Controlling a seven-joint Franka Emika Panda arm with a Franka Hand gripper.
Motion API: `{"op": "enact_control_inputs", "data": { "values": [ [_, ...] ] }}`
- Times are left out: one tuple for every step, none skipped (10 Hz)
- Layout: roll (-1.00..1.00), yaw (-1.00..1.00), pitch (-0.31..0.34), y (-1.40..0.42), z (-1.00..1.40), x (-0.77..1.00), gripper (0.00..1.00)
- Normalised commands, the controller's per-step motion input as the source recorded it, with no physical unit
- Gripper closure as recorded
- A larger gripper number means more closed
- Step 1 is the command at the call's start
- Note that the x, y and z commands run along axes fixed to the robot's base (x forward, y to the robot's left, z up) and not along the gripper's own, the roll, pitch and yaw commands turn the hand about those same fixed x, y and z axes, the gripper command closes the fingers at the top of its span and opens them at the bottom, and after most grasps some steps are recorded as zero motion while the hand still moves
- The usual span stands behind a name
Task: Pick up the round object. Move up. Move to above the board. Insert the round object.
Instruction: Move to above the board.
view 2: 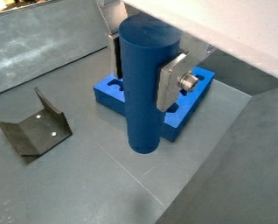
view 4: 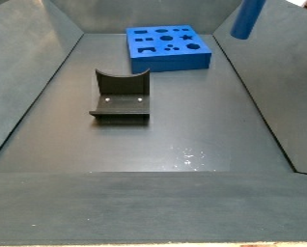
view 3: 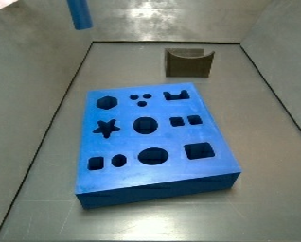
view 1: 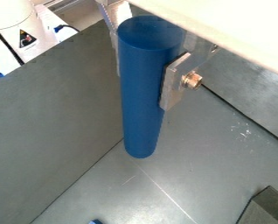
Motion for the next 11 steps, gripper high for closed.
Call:
{"op": "enact_control_inputs", "data": {
  "values": [
    [-0.01,0.02,0.066,-0.01,0.02,-0.79,1.0],
    [-0.01,0.02,0.066,-0.01,0.02,-0.79,1.0],
    [-0.01,0.02,0.066,-0.01,0.02,-0.79,1.0],
    [0.42,-0.13,0.688,-1.0,0.28,0.76,1.0],
    [0.41,-0.11,0.692,-1.0,0.28,0.76,1.0],
    [0.34,-0.04,0.643,-1.0,0.27,0.82,1.0],
    [0.16,-0.01,0.454,-1.0,0.28,0.85,1.0],
    [0.14,-0.01,0.361,-1.0,0.28,0.84,1.0],
    [0.12,0.01,0.202,-1.0,0.29,0.83,1.0],
    [0.09,0.01,0.128,-1.0,0.29,0.84,1.0],
    [0.1,0.01,0.128,-1.0,0.29,0.86,1.0]
  ]
}}
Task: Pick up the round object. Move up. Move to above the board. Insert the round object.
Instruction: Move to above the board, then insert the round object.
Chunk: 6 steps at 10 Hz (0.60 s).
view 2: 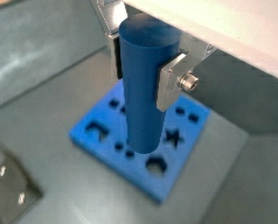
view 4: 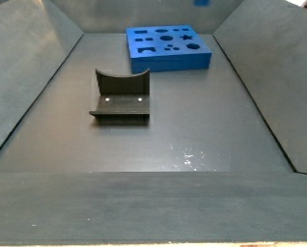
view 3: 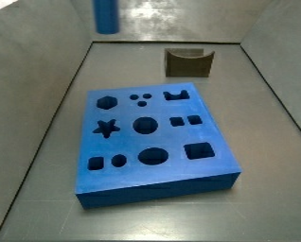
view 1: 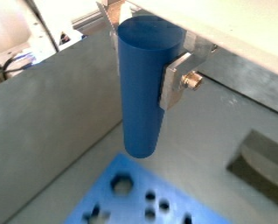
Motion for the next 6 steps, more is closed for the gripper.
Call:
{"op": "enact_control_inputs", "data": {
  "values": [
    [0.1,0.01,0.143,-1.0,0.28,0.9,1.0],
    [0.1,0.01,0.162,-0.66,0.19,0.63,1.0],
    [0.11,0.01,0.159,-0.39,0.12,0.41,1.0],
    [0.09,0.0,0.13,-0.27,0.09,0.29,1.0],
    [0.0,0.0,0.0,0.0,0.0,0.02,1.0],
    [0.03,0.0,0.0,0.0,-0.26,0.17,1.0]
  ]
}}
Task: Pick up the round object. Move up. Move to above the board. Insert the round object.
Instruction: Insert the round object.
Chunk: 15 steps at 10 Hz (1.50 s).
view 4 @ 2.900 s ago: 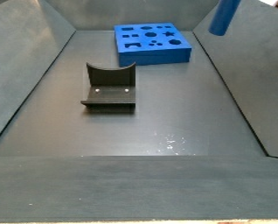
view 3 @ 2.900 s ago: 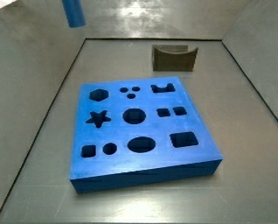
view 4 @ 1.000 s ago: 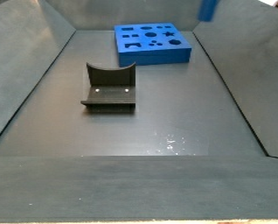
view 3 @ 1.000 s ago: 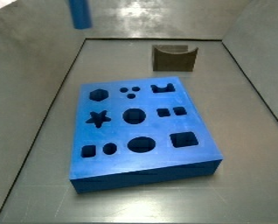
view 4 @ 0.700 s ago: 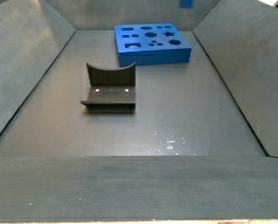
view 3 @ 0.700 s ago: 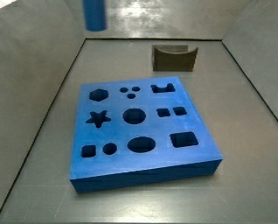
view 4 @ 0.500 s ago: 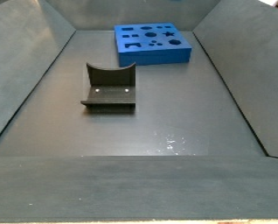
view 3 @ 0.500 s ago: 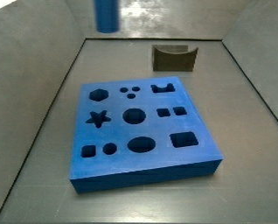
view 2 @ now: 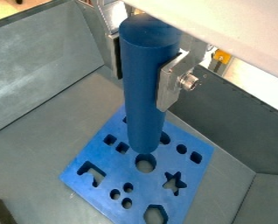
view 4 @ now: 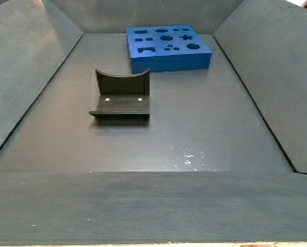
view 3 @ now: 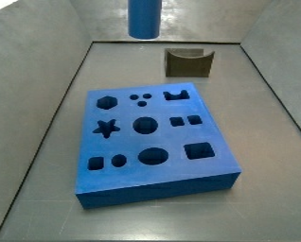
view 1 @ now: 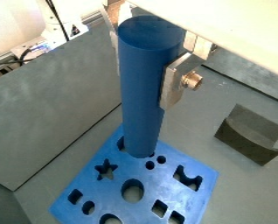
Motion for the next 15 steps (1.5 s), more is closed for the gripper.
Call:
{"op": "enact_control_inputs", "data": {
  "values": [
    [0.0,-0.01,0.0,0.0,-1.0,0.23,1.0],
    [0.0,0.0,0.0,0.01,-1.0,0.25,1.0],
    [0.0,0.0,0.0,0.01,-1.0,0.25,1.0],
    [0.0,0.0,0.0,0.0,-1.0,0.27,1.0],
    [-0.03,0.0,0.0,-0.06,-1.0,0.28,1.0],
    [-0.09,0.0,-0.02,-0.2,-1.0,0.22,1.0],
    [-0.21,0.09,-0.274,-0.22,-0.73,0.0,1.0],
    [-0.13,0.0,-0.114,0.0,-0.06,0.0,1.0],
    [0.0,0.0,0.0,0.0,-0.11,-0.04,1.0],
    [0.47,0.0,0.0,-0.33,-0.69,-0.42,1.0],
    [0.43,0.0,0.0,-0.37,-0.71,-0.4,1.0],
    [0.2,0.0,0.0,-0.15,-0.14,-0.05,1.0],
    [0.69,0.0,0.26,-0.34,-0.02,-0.24,1.0],
    [0.29,0.0,0.12,-0.18,0.0,0.0,1.0],
    [0.0,0.0,0.0,0.0,-0.02,0.0,1.0]
  ]
}}
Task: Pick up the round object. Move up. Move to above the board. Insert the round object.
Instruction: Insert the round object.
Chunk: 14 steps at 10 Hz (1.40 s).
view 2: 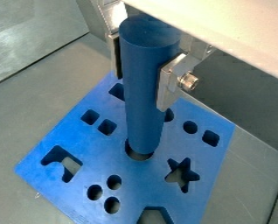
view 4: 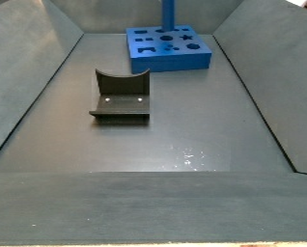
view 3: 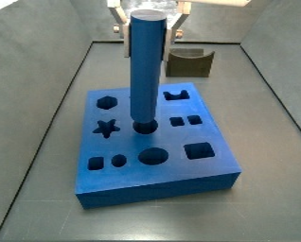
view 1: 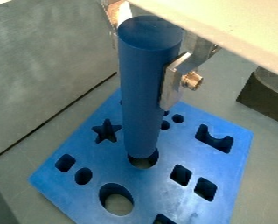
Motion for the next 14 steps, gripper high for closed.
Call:
{"op": "enact_control_inputs", "data": {
  "values": [
    [0.0,0.0,-0.249,-0.02,-0.52,0.0,1.0],
    [-0.27,0.0,-0.551,0.0,-0.55,-0.02,1.0],
    [0.02,0.0,0.0,0.0,-0.05,0.0,1.0],
    [0.23,0.0,0.031,0.07,-0.1,-0.09,1.0],
    [0.07,-0.02,0.06,0.05,0.0,-0.03,1.0],
    [0.05,-0.05,0.111,0.0,0.0,0.0,1.0],
    [0.0,0.0,0.0,0.0,0.0,-0.02,1.0],
    [0.28,0.0,0.18,0.08,0.08,-0.06,1.0],
    [0.31,0.0,0.263,0.15,0.09,-0.05,1.0],
    [0.0,0.0,0.134,0.0,0.01,0.04,1.0],
    [0.0,0.0,0.0,-0.01,0.0,0.06,1.0],
    [0.23,-0.03,0.177,-0.02,-0.17,0.29,1.0],
    [0.13,-0.05,0.317,0.0,0.0,0.24,1.0],
    [0.01,0.0,0.0,0.0,0.0,0.0,1.0]
  ]
}}
